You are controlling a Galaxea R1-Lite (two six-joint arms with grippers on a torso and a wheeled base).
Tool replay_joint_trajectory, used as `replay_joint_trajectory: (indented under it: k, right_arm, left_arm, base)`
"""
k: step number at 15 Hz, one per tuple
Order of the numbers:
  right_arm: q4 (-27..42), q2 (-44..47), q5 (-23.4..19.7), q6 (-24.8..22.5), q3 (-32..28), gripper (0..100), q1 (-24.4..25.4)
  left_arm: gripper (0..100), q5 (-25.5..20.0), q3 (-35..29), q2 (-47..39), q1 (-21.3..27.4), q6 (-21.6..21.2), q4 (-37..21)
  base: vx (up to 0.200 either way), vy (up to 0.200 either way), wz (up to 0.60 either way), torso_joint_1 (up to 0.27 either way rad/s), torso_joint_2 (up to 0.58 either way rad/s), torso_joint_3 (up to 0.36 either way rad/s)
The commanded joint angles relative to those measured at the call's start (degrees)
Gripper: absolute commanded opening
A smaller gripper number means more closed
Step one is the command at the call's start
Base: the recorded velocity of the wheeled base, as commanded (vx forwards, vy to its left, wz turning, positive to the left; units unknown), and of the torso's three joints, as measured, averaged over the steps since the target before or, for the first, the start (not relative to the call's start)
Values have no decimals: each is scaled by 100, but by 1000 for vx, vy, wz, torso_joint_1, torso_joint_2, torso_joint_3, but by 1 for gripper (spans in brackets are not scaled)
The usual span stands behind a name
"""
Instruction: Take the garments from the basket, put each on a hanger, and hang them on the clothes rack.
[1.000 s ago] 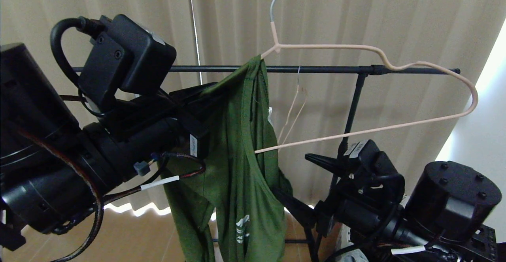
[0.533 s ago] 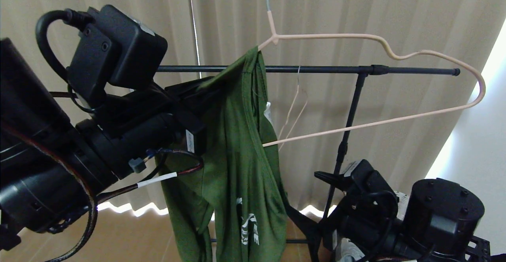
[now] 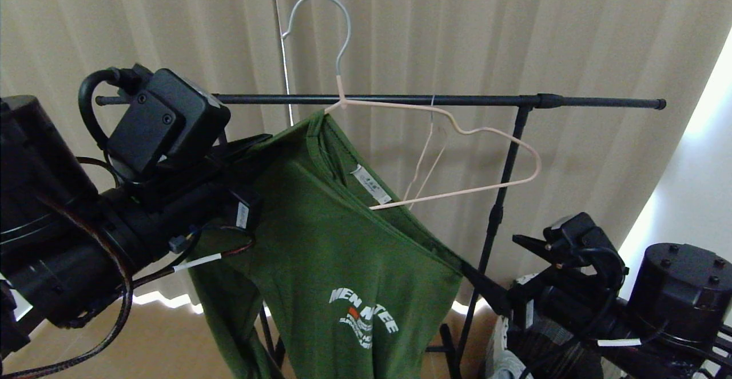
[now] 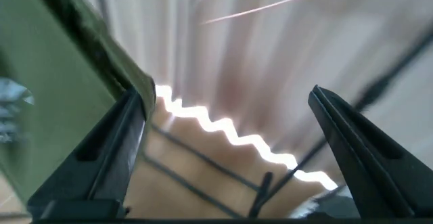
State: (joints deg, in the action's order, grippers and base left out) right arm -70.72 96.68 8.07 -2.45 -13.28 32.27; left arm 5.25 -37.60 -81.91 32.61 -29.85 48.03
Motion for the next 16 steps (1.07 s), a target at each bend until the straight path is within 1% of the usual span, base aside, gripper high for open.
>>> replay_joint_trajectory:
  k: [1,2,6,8,10,11,12,14,15,16]
  right_arm:
    - [-12,-176,2,-27,-44,100,-458]
    - [5,-220,2,-27,-123,100,-660]
    - [49,-317,2,-27,-465,100,-994]
    - [84,-370,-7,-27,-597,100,-1047]
    - [278,-484,-7,-27,-720,100,-1038]
    - [313,-501,-16,-27,-738,100,-1030]
    - [550,-660,-16,-36,-861,100,-959]
    - [981,-1081,-16,-36,-896,100,-450]
    - [1104,-1178,-16,-54,-887,100,-283]
    - [1447,-1424,-7,-265,-905,100,131]
  left_arm:
    - [0,2,279,96,-194,-73,13]
    - [0,11,385,114,-194,-126,13]
    - [0,20,639,184,-229,-381,5]
    - [0,11,771,166,-413,-653,13]
    - [0,20,833,149,-545,-829,13]
    - [0,20,842,149,-554,-847,13]
    - [0,20,930,149,-580,-961,13]
    - [0,195,956,131,-580,-970,13]
    - [0,248,956,122,-580,-961,13]
    - [0,301,947,105,-580,-961,13]
  base:
    - [0,0,0,0,0,0]
    - [0,0,0,0,0,0]
    - [0,0,0,0,0,0]
    - [0,0,0,0,0,0]
    - [0,0,0,0,0,0]
    - [0,0,0,0,0,0]
    - [0,0,0,0,0,0]
    - [0,0,0,0,0,0]
    - [0,0,0,0,0,0]
    - [0,0,0,0,0,0]
